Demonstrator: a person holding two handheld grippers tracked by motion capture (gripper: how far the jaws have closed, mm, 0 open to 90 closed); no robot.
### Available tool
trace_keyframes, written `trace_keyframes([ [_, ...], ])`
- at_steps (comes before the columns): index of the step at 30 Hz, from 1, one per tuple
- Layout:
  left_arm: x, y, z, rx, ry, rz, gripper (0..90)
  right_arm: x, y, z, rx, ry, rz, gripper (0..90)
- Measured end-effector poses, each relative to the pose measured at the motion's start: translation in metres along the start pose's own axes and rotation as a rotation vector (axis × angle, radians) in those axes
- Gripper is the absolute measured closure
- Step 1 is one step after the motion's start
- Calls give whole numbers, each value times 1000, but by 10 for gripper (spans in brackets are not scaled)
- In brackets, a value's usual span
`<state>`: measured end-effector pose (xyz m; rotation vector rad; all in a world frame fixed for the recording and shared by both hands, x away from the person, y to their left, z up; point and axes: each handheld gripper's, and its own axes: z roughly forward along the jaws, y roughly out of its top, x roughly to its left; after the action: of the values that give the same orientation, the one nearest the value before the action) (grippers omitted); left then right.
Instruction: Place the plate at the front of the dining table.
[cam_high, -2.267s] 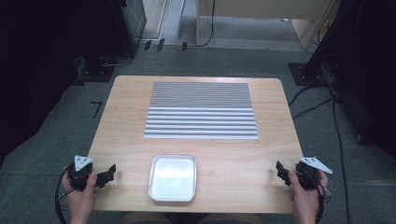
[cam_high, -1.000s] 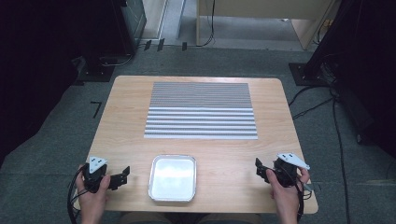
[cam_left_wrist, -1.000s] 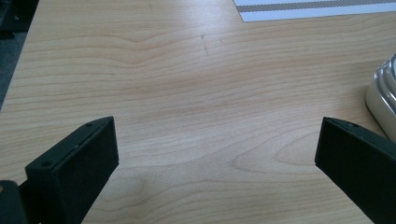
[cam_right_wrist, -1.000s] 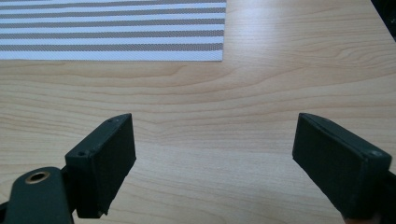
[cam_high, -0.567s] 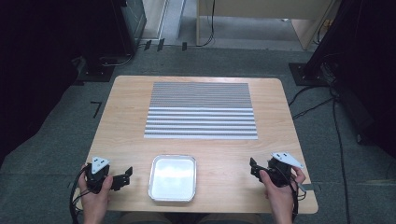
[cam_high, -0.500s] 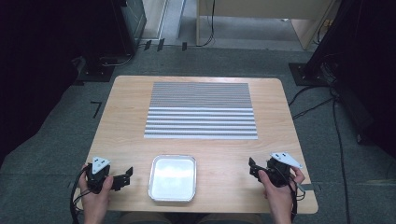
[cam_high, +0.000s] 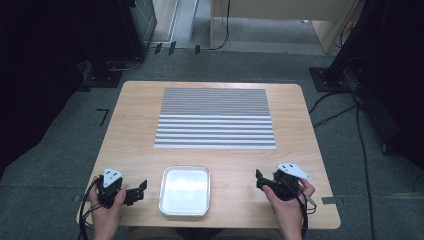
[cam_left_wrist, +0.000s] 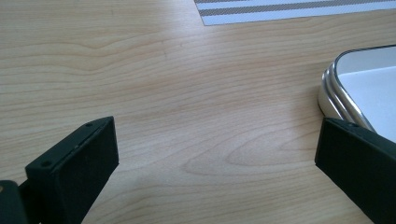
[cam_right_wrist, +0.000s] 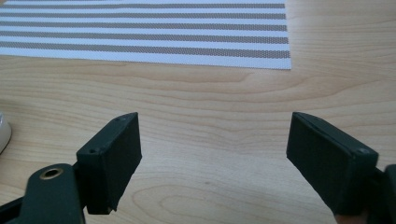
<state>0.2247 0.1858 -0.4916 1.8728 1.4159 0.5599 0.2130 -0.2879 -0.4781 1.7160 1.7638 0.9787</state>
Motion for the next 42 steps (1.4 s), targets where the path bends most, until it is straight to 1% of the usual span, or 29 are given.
trace_keyframes([
  [2,-1,0,0,3,-5,3,0,2,0,1,10,-11,6,202],
  [5,-2,0,1,4,-8,3,0,5,0,2,11,-26,16,223],
  [8,-3,0,1,4,-11,1,0,7,0,2,7,-29,23,232],
  [10,-5,1,1,6,-16,4,0,12,0,2,10,-27,30,265],
  [13,-6,1,1,4,-19,3,0,15,0,2,15,-25,28,274],
  [16,-10,2,0,4,-27,9,0,23,-1,3,13,-30,14,318],
  [17,-10,2,0,4,-27,9,0,23,-1,3,13,-30,14,318],
  [18,-11,2,0,2,-30,10,0,28,-2,3,6,-34,4,335],
  [20,-12,2,0,1,-33,11,0,33,-2,3,3,-33,0,344],
  [21,-12,2,0,1,-33,11,0,33,-2,3,3,-33,0,344],
  [22,-14,2,0,2,-35,13,0,37,-3,3,-4,-31,-4,358],
  [26,-18,2,1,2,-47,15,0,46,-5,4,2,-36,-13,360],
  [27,-18,2,1,2,-47,15,0,48,-6,4,3,-33,-10,360],
  [28,-21,2,1,-1,-50,18,0,49,-6,4,3,-30,-9,360],
  [29,-21,2,1,-1,-50,18,15,49,-6,4,3,-30,-9,360],
  [30,-24,1,1,-3,-24,21,51,53,-7,5,2,-15,-9,362],
  [31,-26,1,2,0,-18,24,61,55,-8,5,1,-10,-7,365],
  [33,-27,1,2,-1,-22,23,61,58,-9,5,-1,-3,-4,372],
  [34,-28,1,2,-1,-33,18,62,63,-10,5,-6,11,-3,380],
  [35,-28,1,1,-3,-42,7,62,64,-11,5,-8,14,-5,382],
  [37,-29,1,1,-2,-46,4,61,67,-12,5,-12,16,-7,382],
  [38,-29,1,0,-4,-50,-2,61,72,-13,5,-14,15,-17,384],
  [42,-30,1,-2,-9,-60,-14,61,79,-15,6,2,15,-14,377],
])
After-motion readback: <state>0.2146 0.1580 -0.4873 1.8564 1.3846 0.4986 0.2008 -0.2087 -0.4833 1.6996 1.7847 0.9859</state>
